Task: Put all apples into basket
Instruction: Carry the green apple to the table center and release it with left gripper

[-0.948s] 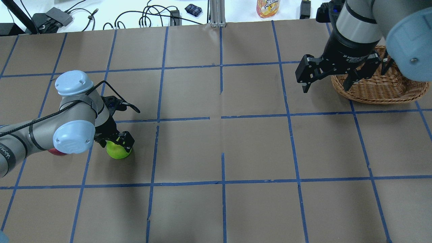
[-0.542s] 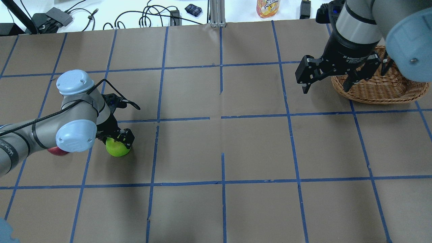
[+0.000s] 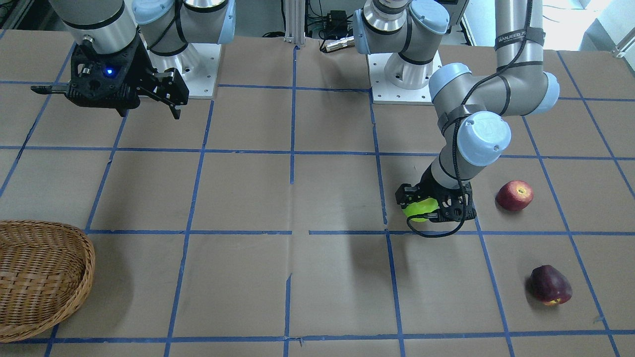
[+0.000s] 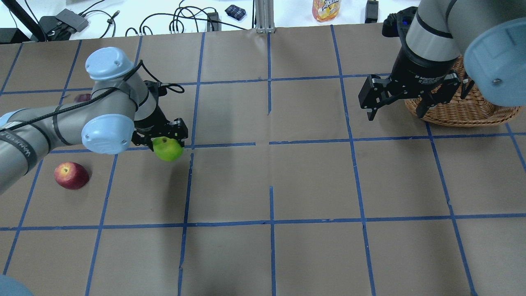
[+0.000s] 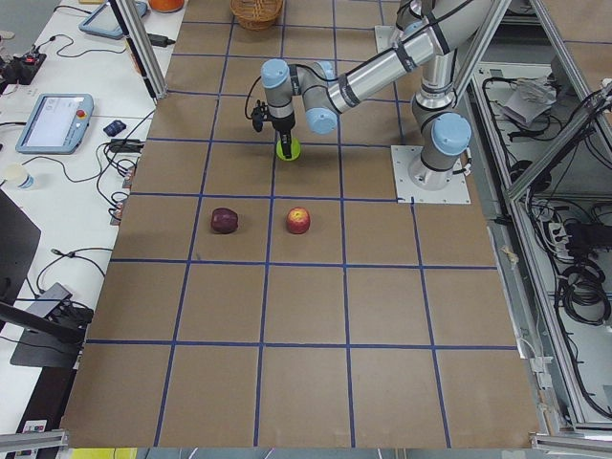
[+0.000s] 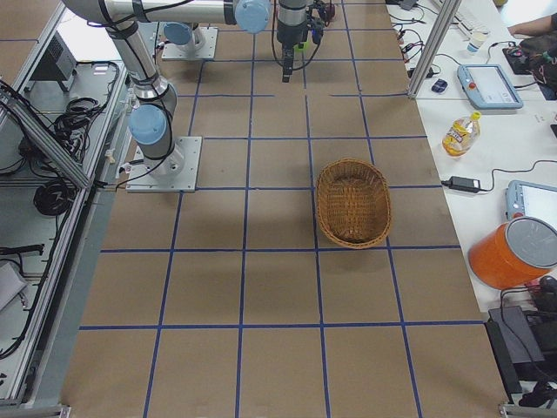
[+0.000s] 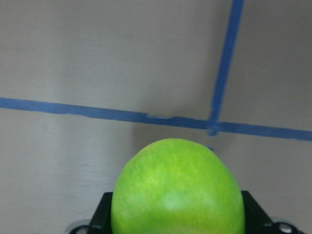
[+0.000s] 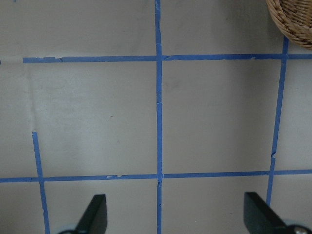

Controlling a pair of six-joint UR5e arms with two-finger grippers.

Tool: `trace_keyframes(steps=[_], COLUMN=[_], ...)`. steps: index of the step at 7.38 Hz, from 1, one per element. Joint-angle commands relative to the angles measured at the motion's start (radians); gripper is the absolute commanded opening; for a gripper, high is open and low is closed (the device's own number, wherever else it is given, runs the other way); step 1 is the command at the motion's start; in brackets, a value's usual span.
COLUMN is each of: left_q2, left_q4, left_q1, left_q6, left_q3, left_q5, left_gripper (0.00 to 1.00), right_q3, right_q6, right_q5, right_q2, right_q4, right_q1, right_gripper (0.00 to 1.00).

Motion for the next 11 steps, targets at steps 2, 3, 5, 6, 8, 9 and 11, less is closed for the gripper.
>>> trace_keyframes(steps=[2,3,5,6,8,9,11], left_q2=[-0.173,-0.214,-0.236,-0.222,-0.164,-0.099,0.015], left_q4=[0.036,0.05,0.053,0.048,0.0,-0.112,-0.287], left_q1=[-0.243,-0.279,-0.287,-0.282,-0.224,-0.152,0.028], left_q6=[-0.344,-0.364,-0.347,-0.344,-0.273,-0.161,0.075], left_q3=[0.169,0.188,0.188,0.186,0.189,0.189,0.159], left_q5=[-0.072,-0.08,-0.069,-0.069,-0.063,-0.013,0.117], left_gripper=[0.35,0.36,0.99,1.0,1.0,1.0,1.0], right_q3=[0.001,-0.004,0.001,0.001,0.012,0.013,0.001], right_q6=[0.011,-0.001,0.013,0.013,0.017,0.018,0.144], right_q5=[0.014,-0.002,0.012,0.015,0.007,0.013,0.017], right_q2=[0.008,0.01,0.014,0.024,0.071,0.092,0.174], right_q4=[-0.006,-0.039,-0.09,-0.096,-0.099,-0.139,-0.215], right_q1=[0.0,-0.005,0.0,0.0,0.0,0.001,0.049], right_gripper=[1.0,1.0,1.0,1.0,1.0,1.0,1.0])
